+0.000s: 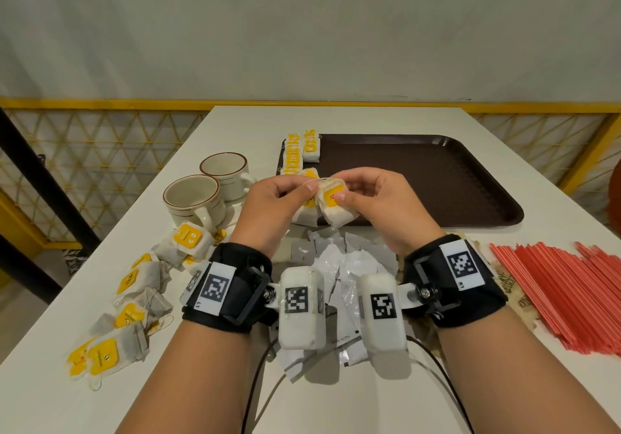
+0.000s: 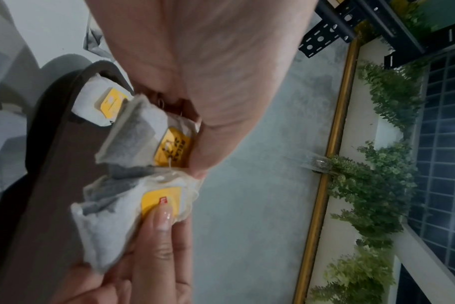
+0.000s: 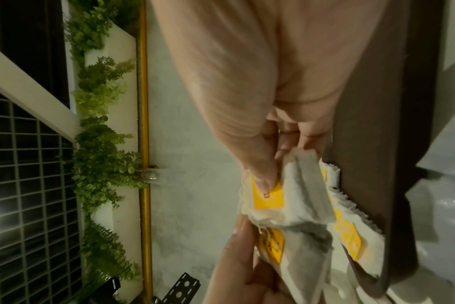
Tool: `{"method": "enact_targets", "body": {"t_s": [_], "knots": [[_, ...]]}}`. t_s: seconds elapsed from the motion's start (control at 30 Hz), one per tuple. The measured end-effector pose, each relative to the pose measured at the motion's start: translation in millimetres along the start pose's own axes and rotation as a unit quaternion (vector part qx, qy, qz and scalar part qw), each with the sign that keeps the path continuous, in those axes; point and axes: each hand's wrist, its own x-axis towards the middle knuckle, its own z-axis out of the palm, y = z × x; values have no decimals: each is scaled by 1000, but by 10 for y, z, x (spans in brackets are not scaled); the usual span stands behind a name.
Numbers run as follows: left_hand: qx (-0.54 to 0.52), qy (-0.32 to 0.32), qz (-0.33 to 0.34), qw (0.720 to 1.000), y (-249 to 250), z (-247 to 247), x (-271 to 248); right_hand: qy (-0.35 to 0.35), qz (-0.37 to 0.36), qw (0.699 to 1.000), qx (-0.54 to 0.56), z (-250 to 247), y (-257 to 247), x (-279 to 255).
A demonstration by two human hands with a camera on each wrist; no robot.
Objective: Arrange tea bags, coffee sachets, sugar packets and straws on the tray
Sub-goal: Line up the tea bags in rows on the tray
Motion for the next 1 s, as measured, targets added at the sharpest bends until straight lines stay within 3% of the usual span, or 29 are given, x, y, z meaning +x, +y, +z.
{"method": "enact_targets", "body": {"t_s": [0.17, 0.33, 0.5, 0.67, 1.0], "knots": [[36, -28, -3, 999, 63, -9, 128, -18, 19, 995, -93, -69, -54, 141], [128, -65, 40, 989, 233, -27, 654, 2, 2, 981, -195, -287, -161, 527], [202, -91, -24, 975, 196, 39, 1326, 4, 11, 962, -272, -366, -43, 986], [320, -129, -69, 936, -8, 46, 1833, -76, 20, 933, -352, -292, 88, 1273], [384, -229, -91, 890, -148, -18, 2199, -157, 75, 953, -246, -92, 316, 1578]]}}
